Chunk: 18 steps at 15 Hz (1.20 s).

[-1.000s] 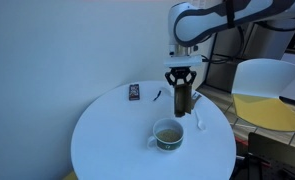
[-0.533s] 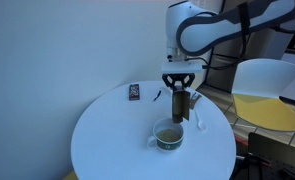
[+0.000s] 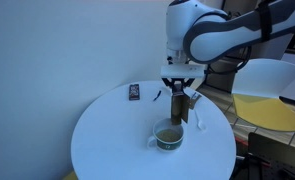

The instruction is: Pour the contents in the box in the mug cup

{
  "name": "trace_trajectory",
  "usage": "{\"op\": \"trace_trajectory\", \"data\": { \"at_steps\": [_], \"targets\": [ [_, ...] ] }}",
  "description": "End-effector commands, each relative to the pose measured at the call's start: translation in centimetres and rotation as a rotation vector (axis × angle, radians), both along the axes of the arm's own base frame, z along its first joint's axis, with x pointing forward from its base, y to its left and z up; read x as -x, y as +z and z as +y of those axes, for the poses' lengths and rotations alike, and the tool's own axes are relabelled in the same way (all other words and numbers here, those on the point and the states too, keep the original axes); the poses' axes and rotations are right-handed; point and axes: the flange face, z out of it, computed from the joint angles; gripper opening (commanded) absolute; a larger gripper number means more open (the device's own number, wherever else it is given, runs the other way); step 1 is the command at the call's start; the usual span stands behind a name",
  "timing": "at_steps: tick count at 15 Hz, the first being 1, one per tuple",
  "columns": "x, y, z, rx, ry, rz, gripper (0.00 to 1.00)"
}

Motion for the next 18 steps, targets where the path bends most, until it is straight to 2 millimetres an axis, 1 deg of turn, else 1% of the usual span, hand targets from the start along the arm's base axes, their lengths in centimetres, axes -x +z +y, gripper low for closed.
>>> {"op": "trace_trajectory", "data": {
  "at_steps": [1,8,18],
  "targets": [
    [1.5,1.0,1.4,0.051,0.009,-0.048,0.13],
    [2.2,2.0,3.8,0.147,0.06,-0.077,0.13],
    [3.0,2.5,6.7,0.263,0.101,-0.153,0.13]
  ]
}}
